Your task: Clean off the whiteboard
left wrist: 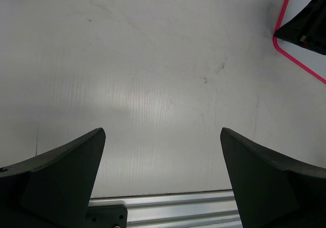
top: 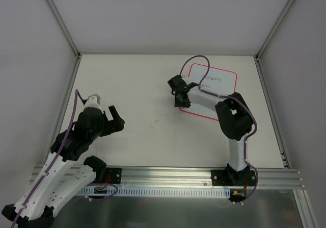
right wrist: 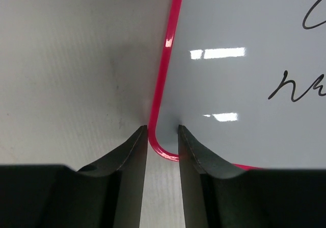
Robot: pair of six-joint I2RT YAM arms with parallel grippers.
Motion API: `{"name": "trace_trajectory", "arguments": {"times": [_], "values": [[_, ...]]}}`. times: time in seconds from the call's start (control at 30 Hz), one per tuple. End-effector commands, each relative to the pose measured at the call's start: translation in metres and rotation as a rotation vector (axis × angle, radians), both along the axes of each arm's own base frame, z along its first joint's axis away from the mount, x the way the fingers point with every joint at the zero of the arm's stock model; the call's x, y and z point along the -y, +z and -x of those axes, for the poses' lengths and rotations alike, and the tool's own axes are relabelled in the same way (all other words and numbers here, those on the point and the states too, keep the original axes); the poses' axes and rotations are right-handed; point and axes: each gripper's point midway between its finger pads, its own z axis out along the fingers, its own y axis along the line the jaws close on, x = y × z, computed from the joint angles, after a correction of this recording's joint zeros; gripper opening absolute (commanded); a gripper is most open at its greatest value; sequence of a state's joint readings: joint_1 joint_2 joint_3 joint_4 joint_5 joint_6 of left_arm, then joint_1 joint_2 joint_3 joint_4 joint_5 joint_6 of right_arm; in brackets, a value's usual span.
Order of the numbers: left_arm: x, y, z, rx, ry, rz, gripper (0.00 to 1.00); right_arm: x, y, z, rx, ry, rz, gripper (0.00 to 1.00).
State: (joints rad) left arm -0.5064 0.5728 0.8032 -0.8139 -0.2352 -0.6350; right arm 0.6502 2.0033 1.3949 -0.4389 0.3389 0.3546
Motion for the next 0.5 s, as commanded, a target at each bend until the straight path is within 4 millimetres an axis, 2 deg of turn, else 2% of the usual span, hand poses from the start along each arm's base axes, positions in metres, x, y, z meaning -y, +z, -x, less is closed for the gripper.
{"name": "trace_trajectory", "arguments": {"times": [0.0, 0.07, 0.17, 0.3, 0.43, 0.47], "values": [[0.0, 0.002, -0.001, 0.011, -0.021, -0.017, 0.99, -0.014, -0.026, 0.046, -0.122, 0.034, 0.011, 0.32], [-0.001, 0.004, -0.002, 0.016, -0.018, -0.021, 0.99, -0.023, -0.03, 0.067, -0.134, 0.089, 0.039, 0.31], [-0.001, 0.003, -0.004, 0.009, -0.014, -0.032, 0.99, -0.048, -0.027, 0.101, -0.165, 0.173, 0.003, 0.31], [-0.001, 0.002, -0.008, -0.009, -0.001, -0.049, 0.99, -0.081, -0.024, 0.157, -0.242, 0.293, -0.065, 0.33], [-0.003, 0.003, -0.012, -0.014, 0.018, -0.055, 0.99, -0.12, -0.021, 0.222, -0.32, 0.494, -0.106, 0.35], [-0.003, 0.002, -0.012, -0.017, 0.022, -0.058, 0.99, -0.126, -0.018, 0.23, -0.326, 0.529, -0.116, 0.35]]}}
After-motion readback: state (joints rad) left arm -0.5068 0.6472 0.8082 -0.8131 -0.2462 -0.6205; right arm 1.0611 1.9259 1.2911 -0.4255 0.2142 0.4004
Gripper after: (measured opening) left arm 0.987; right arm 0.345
